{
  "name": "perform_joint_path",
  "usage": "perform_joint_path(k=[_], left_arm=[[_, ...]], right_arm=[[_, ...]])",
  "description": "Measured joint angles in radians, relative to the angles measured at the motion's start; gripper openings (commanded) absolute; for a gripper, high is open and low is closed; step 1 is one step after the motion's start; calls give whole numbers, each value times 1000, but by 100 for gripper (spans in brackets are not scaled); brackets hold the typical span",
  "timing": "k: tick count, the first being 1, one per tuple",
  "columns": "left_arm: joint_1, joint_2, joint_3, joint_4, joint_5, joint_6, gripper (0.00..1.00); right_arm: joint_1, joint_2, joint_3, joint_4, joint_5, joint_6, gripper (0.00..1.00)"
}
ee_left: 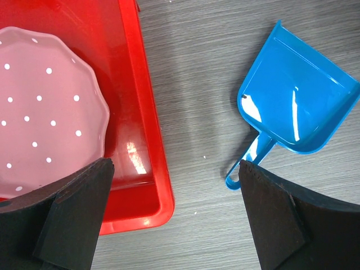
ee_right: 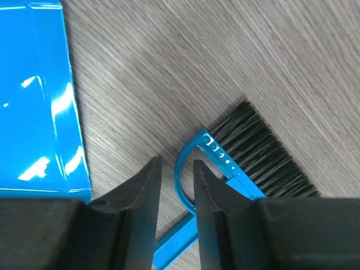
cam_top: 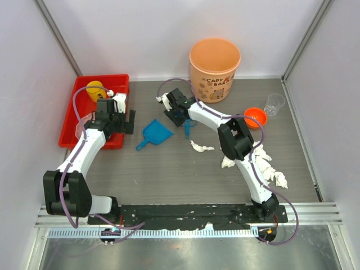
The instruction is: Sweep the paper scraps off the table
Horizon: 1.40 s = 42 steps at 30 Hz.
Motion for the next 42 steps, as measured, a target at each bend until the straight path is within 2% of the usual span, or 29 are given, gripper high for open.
perform_joint_path(k=[2, 3, 11, 17, 21, 26, 32, 38, 42], left_arm=[[0, 0, 0, 0, 0, 0, 97], [0, 0, 0, 0, 0, 0, 97], [0, 0, 0, -4, 12, 14, 97], [0, -1, 45, -71, 65, 54, 96], [0, -14, 87, -118, 156, 102, 94], [1, -34, 142, -198, 393, 195, 100], [0, -117, 164, -229, 687, 418, 100], [-28, -128, 248, -314, 789, 769, 100], [-90, -100, 255, -420, 814, 996, 100]], right_arm=[[0, 4, 2, 4, 4, -9, 15], [0, 5, 1, 6, 4, -11, 1], [0, -11, -21, 17, -9, 15, 1], [-4, -135, -97, -3, -113, 71, 1], [-4, -282, -149, 9, -193, 100, 1], [-4, -442, -204, 37, -340, 123, 1], [-4, -507, -276, 75, -535, 179, 1], [6, -566, -441, 176, -662, 293, 1], [30, -576, -463, 241, -718, 352, 1]])
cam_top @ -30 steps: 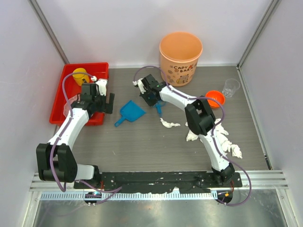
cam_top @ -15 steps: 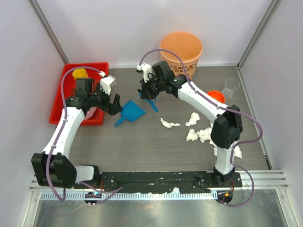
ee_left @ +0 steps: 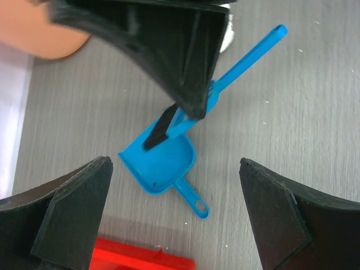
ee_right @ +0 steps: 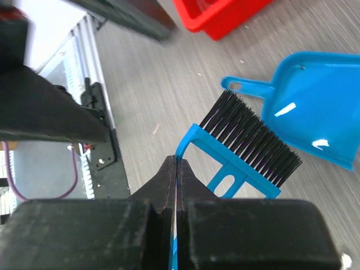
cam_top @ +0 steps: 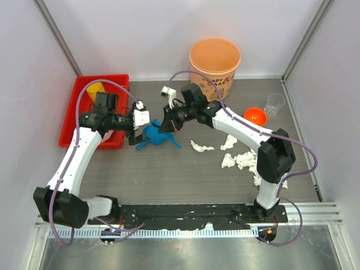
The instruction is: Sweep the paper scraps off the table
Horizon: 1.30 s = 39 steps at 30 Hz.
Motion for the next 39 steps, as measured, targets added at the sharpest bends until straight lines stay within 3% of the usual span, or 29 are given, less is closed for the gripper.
perform_joint_path(k=[7, 9, 15, 16, 19, 22, 28, 29, 30, 31, 39], left_arm=[[-19, 34, 0, -151, 40, 233, 100], [-20, 34, 0, -193, 54, 280, 95], [-29, 37, -11, -222, 68, 309, 64], [-32, 38, -14, -222, 67, 309, 44], [-51, 40, -18, -220, 56, 304, 19], [-66, 41, -29, -213, 54, 286, 0], [-70, 40, -66, -172, 55, 211, 0], [-71, 40, -75, -162, 51, 187, 0], [-71, 40, -85, -148, 45, 161, 0], [-71, 40, -96, -134, 35, 136, 0], [-72, 31, -141, -56, -15, -84, 0]], right_arm=[[50, -32, -40, 112, -78, 69, 1], [56, -37, -49, 126, -89, 83, 1], [59, -38, -54, 173, -106, 109, 1], [59, -38, -54, 179, -109, 112, 1], [60, -39, -55, 181, -127, 119, 1], [63, -39, -56, 187, -132, 120, 1], [63, -41, -67, 187, -126, 117, 2], [62, -43, -67, 186, -123, 115, 30], [62, -47, -67, 186, -119, 111, 46], [62, -55, -67, 179, -109, 108, 82], [14, -230, -67, 29, 34, -41, 87]])
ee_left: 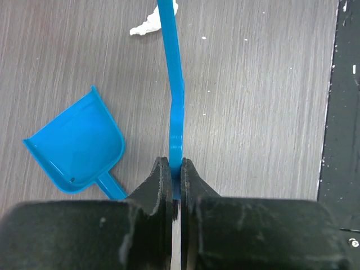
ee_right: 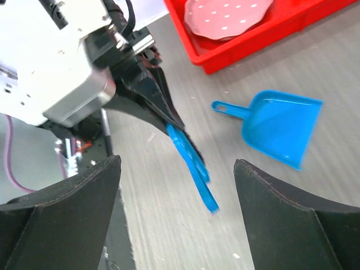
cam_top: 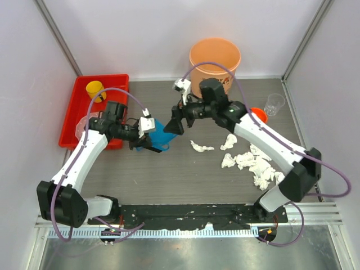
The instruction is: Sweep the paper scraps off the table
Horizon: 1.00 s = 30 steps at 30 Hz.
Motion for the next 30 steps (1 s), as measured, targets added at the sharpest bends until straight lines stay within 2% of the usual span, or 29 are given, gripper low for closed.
perform_joint_path(k=[8, 10, 15, 17, 21, 30], left_arm=[[0, -35, 5, -69, 83, -17, 0], [0, -35, 10, -95, 100, -3, 0], [0, -35, 16, -129, 127, 8, 0], [0, -35, 16, -137, 133, 10, 0], [0, -35, 16, -145, 137, 11, 0], [0, -35, 29, -148, 140, 11, 0]], right_arm=[[-11, -172, -49, -185, 109, -284, 86], [-10, -171, -89, -204, 113, -317, 80], [-10, -129, -125, -223, 98, -348, 71], [-10, -111, -124, -218, 82, -349, 63], [-5, -64, -121, -213, 35, -349, 54], [27, -26, -121, -198, -27, -350, 47]])
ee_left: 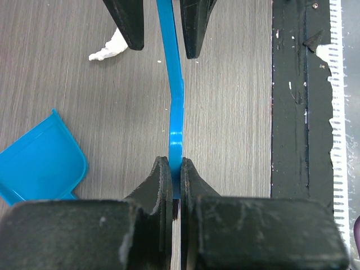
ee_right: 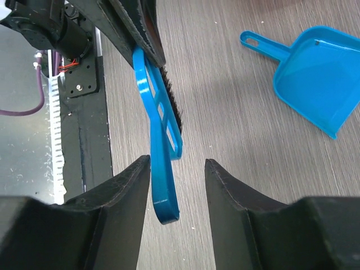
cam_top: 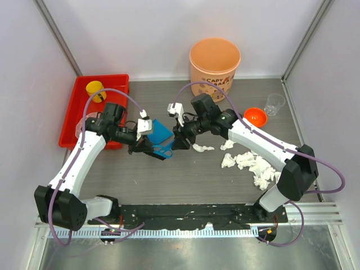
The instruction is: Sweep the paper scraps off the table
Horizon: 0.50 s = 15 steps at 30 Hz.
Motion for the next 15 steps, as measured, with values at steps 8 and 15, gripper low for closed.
perform_joint_path(k=[8, 15], left_arm=[[0, 0, 2, 0, 3, 0, 0], [3, 0, 2, 2, -5, -3, 0]], right_arm=[[11, 0, 0, 27, -15, 0, 34], [14, -1, 0, 29, -33, 0, 12]])
